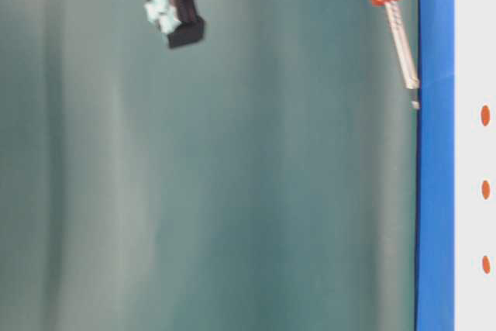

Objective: Touch the tip of the soldering iron to the mark.
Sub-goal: 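Lower the iron tip onto the rightmost red dot and hold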

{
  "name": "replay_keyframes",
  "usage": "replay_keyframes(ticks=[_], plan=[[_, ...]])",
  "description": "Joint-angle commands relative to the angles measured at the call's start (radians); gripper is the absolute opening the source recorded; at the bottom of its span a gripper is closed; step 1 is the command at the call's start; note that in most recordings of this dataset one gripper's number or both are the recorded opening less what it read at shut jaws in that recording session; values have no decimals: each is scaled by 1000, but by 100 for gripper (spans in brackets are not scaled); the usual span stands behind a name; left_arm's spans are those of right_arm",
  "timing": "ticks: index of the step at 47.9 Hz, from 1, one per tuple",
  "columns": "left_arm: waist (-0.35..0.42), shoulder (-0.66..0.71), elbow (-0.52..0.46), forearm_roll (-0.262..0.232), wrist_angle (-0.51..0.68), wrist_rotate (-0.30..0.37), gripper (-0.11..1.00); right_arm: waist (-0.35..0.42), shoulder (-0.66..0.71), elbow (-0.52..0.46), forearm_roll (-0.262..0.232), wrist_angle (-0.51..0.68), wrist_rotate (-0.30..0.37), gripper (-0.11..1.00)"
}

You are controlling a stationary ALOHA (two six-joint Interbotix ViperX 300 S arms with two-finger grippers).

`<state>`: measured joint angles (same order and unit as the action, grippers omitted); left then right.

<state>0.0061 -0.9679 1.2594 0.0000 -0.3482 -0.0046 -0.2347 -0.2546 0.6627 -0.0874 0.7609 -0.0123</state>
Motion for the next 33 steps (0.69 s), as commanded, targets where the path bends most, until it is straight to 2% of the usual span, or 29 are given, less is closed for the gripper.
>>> replay_keyframes(ticks=[1,33], plan=[[2,3,-9,2,-5,0,0,-2,26,-20,-3,-31,2,6],[12,3,-9,3,-3,2,0,-2,126,18,-3,-98,-2,6]])
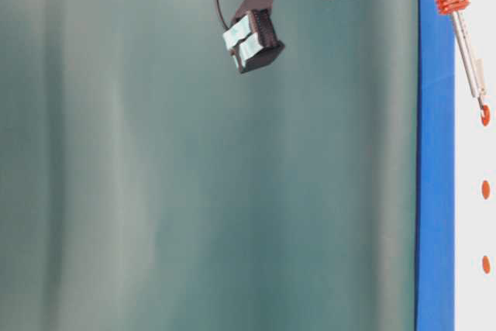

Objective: Touch the tip of the soldering iron to the mark.
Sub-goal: 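Lower the iron tip onto the rightmost red dot and hold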

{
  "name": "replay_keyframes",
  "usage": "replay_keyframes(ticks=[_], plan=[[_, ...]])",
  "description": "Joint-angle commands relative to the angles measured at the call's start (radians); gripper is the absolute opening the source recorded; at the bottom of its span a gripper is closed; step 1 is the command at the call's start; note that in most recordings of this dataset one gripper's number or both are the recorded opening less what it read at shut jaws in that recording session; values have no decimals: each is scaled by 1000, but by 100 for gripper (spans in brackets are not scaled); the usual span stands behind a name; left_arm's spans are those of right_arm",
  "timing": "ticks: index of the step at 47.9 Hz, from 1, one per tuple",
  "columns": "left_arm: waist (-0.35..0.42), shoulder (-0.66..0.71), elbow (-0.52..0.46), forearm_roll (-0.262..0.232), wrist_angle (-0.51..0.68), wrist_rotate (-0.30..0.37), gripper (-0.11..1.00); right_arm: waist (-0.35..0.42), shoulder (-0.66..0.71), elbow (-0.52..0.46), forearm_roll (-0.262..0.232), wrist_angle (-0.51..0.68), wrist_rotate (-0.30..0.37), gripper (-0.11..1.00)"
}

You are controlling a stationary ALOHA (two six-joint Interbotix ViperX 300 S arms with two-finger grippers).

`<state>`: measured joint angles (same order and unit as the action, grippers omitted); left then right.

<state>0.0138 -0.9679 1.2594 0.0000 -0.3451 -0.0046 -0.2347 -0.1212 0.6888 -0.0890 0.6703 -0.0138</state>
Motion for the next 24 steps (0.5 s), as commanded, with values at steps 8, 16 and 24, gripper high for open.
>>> replay_keyframes(ticks=[8,16,24], plan=[[5,3,-11,3,-6,0,0,-2,-8,-9,-2,-8,2,6],[5,3,-11,3,-6,0,0,0,-6,-11,-2,-8,2,6],[5,3,-11,2,-6,0,0,-2,-3,-15,-2,-6,2,6]])
